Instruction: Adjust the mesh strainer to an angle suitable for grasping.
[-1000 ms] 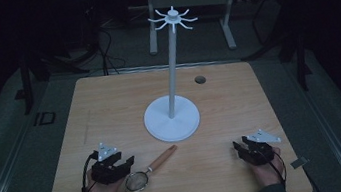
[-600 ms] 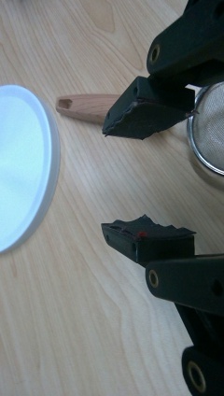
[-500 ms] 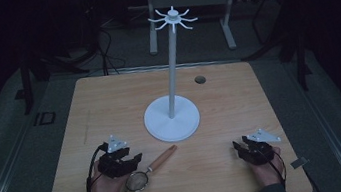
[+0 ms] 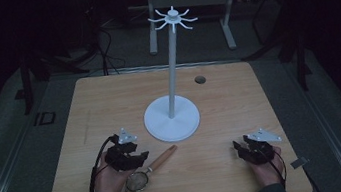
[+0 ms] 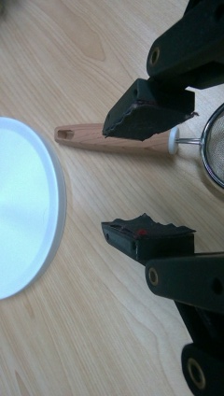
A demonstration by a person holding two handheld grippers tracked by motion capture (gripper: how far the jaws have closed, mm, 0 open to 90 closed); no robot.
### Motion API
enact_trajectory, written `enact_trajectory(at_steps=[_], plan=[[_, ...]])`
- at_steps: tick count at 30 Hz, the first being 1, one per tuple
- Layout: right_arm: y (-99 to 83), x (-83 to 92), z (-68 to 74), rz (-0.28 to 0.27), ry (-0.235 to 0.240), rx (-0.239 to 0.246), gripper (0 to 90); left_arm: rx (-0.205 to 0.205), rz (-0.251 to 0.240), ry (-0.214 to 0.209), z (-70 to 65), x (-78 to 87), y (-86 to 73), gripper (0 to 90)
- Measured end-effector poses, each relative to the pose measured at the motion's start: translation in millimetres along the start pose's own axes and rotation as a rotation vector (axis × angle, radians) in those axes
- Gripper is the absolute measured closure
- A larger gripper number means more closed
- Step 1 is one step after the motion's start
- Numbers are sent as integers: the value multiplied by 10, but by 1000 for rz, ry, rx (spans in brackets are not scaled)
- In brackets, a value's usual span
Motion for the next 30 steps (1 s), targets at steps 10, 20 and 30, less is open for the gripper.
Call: enact_trajectory(at_steps=[10, 20, 30], plan=[[-1, 0, -4, 0, -1, -4, 492, -35, 87, -12, -65, -80, 42, 498], [0, 0, -4, 0, 0, -6, 491, -79, 150, -22, -102, -137, 92, 509], [3, 1, -18, -3, -3, -17, 488, -128, 242, -39, -182, -217, 92, 511]])
Point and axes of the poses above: each handheld gripper's, and its own axes: x roughly backward along the jaws, y roughly out of its top, z roughly to its left, the point moved 10 cm from there along -x, roughly forward along the jaws, and after that the axes turned 3 degrees about -x, right-handed, at the moved point
